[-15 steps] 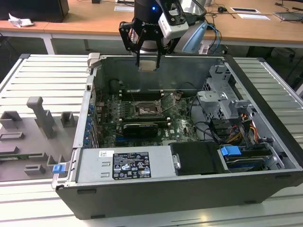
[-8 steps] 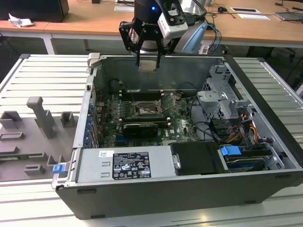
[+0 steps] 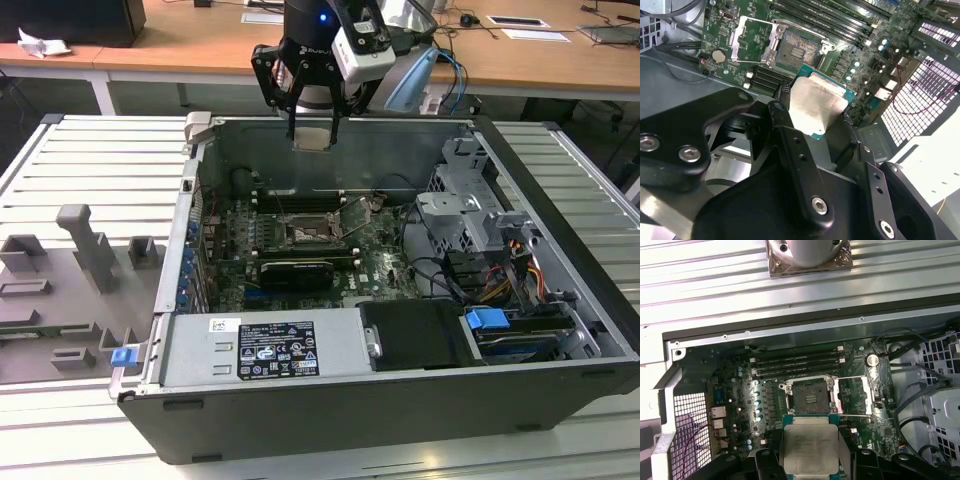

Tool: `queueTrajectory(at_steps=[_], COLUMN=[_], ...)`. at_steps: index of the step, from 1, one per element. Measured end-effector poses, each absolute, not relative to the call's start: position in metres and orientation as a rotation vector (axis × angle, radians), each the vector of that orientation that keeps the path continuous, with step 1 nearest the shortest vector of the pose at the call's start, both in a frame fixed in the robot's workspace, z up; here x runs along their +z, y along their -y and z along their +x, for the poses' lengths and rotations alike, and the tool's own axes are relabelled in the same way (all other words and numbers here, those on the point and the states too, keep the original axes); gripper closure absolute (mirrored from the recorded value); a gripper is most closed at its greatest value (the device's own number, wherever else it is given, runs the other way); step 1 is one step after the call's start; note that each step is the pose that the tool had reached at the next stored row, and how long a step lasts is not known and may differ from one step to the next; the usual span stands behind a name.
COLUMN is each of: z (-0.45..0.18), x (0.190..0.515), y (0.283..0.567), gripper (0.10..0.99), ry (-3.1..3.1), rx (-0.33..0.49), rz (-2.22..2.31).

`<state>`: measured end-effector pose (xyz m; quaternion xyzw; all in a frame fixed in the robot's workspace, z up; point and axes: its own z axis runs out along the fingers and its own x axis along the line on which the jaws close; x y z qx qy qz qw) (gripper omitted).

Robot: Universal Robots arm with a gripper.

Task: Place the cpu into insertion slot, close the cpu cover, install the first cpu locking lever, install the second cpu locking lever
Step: 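Place the cpu into insertion slot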

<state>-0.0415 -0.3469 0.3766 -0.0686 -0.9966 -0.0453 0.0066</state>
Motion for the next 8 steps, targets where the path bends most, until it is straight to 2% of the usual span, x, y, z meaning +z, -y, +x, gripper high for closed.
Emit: queueTrajectory(at_steps=[8], z=[-0.0415], x=[0.3766], y=[0.3469], gripper=[0.557], ry=[3.117], rx=[-0.142], rz=[-0.241])
